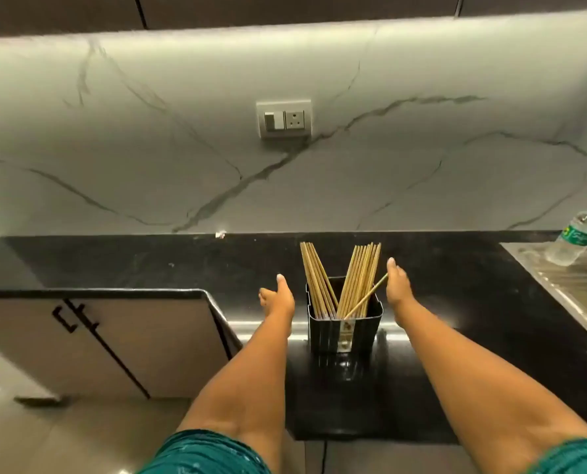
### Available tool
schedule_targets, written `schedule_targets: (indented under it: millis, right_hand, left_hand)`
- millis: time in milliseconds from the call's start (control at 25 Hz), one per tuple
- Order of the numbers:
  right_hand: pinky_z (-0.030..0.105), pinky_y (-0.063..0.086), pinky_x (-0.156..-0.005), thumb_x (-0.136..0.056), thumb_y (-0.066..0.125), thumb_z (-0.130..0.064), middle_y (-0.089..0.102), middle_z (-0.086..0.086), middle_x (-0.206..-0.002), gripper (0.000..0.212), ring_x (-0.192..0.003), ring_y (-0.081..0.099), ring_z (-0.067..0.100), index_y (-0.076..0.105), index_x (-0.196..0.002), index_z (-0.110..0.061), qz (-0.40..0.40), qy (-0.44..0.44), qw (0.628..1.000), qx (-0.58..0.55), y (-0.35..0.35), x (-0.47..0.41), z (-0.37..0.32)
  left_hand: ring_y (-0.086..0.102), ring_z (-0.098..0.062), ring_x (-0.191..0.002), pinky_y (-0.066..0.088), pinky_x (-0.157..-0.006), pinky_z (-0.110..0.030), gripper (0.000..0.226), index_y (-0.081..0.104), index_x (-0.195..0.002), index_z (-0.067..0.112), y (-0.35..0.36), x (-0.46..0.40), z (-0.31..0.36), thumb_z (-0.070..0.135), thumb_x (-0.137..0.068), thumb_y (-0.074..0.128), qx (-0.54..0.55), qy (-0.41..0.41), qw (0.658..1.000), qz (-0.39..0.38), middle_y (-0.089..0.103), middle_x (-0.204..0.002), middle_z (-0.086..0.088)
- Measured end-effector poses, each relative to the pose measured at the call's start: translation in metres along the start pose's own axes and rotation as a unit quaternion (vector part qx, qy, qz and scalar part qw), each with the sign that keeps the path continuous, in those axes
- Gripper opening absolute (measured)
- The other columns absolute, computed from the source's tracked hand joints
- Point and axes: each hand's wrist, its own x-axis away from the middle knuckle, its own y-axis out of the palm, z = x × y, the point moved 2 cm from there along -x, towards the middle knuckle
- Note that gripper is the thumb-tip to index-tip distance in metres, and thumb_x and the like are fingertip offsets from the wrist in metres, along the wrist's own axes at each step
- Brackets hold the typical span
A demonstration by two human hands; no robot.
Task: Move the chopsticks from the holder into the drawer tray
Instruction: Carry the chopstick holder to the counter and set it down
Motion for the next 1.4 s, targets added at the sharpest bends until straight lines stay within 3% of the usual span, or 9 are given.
schedule_targets:
  millis: [200, 320, 560, 800, 960, 1040, 1120, 1320, 1400]
  right_hand:
    - [0.043, 0.046, -0.098, -0.091, 0.033, -0.066, 0.064, 0.006, -0.099, 0.057, -0.092, 0.063, 0.021, 0.061, -0.1, -0.017, -0.106, 0.12, 0.971, -0.176, 0.012, 0.004, 0.036]
    - [0.05, 0.048, -0.099, -0.089, 0.03, -0.07, 0.067, 0.012, -0.115, 0.071, -0.108, 0.063, 0.03, 0.062, -0.119, -0.014, -0.154, 0.125, 0.963, -0.184, 0.015, 0.011, 0.035]
    - [0.043, 0.053, -0.089, -0.093, 0.03, -0.064, 0.07, 0.009, -0.111, 0.064, -0.104, 0.067, 0.025, 0.063, -0.121, -0.017, -0.225, 0.09, 0.956, -0.163, 0.045, 0.037, 0.028]
    - [0.034, 0.054, -0.078, -0.095, 0.029, -0.06, 0.07, 0.006, -0.111, 0.058, -0.097, 0.067, 0.018, 0.066, -0.116, -0.021, -0.348, 0.075, 0.929, -0.098, 0.125, 0.118, 0.026]
    - [0.036, 0.056, -0.078, -0.094, 0.029, -0.062, 0.071, 0.011, -0.109, 0.063, -0.096, 0.069, 0.024, 0.067, -0.115, -0.016, -0.44, 0.073, 0.894, -0.042, 0.176, 0.202, 0.033]
    - [0.035, 0.058, -0.073, -0.093, 0.03, -0.063, 0.074, 0.009, -0.102, 0.062, -0.092, 0.072, 0.025, 0.069, -0.11, -0.018, -0.494, 0.07, 0.866, -0.02, 0.195, 0.256, 0.041]
    - [0.027, 0.057, -0.056, -0.093, 0.031, -0.063, 0.077, 0.004, -0.091, 0.058, -0.078, 0.074, 0.018, 0.07, -0.104, -0.021, -0.544, 0.078, 0.835, -0.011, 0.207, 0.315, 0.051]
    - [0.024, 0.055, -0.047, -0.096, 0.034, -0.056, 0.077, 0.003, -0.076, 0.052, -0.069, 0.074, 0.016, 0.07, -0.091, -0.019, -0.663, 0.097, 0.742, 0.002, 0.205, 0.498, 0.089]
    - [0.023, 0.056, -0.05, -0.097, 0.033, -0.054, 0.077, 0.003, -0.077, 0.053, -0.071, 0.074, 0.016, 0.07, -0.093, -0.016, -0.71, 0.083, 0.699, 0.014, 0.192, 0.577, 0.112]
  left_hand:
    - [0.033, -0.031, -0.137, 0.03, -0.11, -0.05, 0.075, 0.027, -0.149, 0.016, 0.026, 0.001, -0.022, 0.064, -0.092, 0.029, 0.082, -0.092, 0.982, -0.145, 0.032, -0.153, -0.01]
    - [0.053, -0.029, -0.118, 0.043, -0.1, -0.047, 0.069, 0.046, -0.138, 0.018, 0.036, 0.016, -0.025, 0.066, -0.091, 0.029, 0.098, -0.09, 0.972, -0.195, 0.057, -0.131, -0.01]
    - [0.053, -0.028, -0.12, 0.041, -0.102, -0.043, 0.069, 0.049, -0.136, 0.015, -0.003, 0.034, -0.039, 0.063, -0.094, 0.022, 0.138, -0.056, 0.978, -0.143, 0.057, -0.132, -0.012]
    - [0.056, -0.021, -0.115, 0.05, -0.084, -0.035, 0.064, 0.052, -0.134, 0.018, -0.115, 0.066, -0.08, 0.058, -0.097, 0.021, 0.197, -0.031, 0.98, -0.009, 0.058, -0.13, -0.007]
    - [0.052, -0.023, -0.121, 0.04, -0.102, -0.044, 0.06, 0.056, -0.13, 0.02, -0.196, 0.121, -0.124, 0.056, -0.098, 0.019, 0.232, -0.014, 0.969, 0.084, 0.056, -0.134, -0.008]
    - [0.06, -0.018, -0.103, 0.047, -0.085, -0.037, 0.053, 0.064, -0.108, 0.025, -0.235, 0.162, -0.147, 0.053, -0.099, 0.021, 0.262, -0.014, 0.956, 0.134, 0.063, -0.121, -0.004]
    - [0.059, -0.018, -0.104, 0.045, -0.088, -0.036, 0.047, 0.065, -0.096, 0.029, -0.275, 0.209, -0.171, 0.05, -0.1, 0.023, 0.278, -0.011, 0.941, 0.193, 0.064, -0.113, -0.001]
    - [0.056, -0.021, -0.11, 0.041, -0.097, -0.04, 0.049, 0.065, -0.113, 0.021, -0.369, 0.362, -0.259, 0.046, -0.1, 0.026, 0.304, -0.005, 0.896, 0.322, 0.064, -0.118, -0.002]
    - [0.055, -0.016, -0.106, 0.04, -0.097, -0.038, 0.045, 0.066, -0.101, 0.027, -0.399, 0.436, -0.298, 0.047, -0.1, 0.025, 0.299, -0.01, 0.876, 0.377, 0.062, -0.109, 0.003]
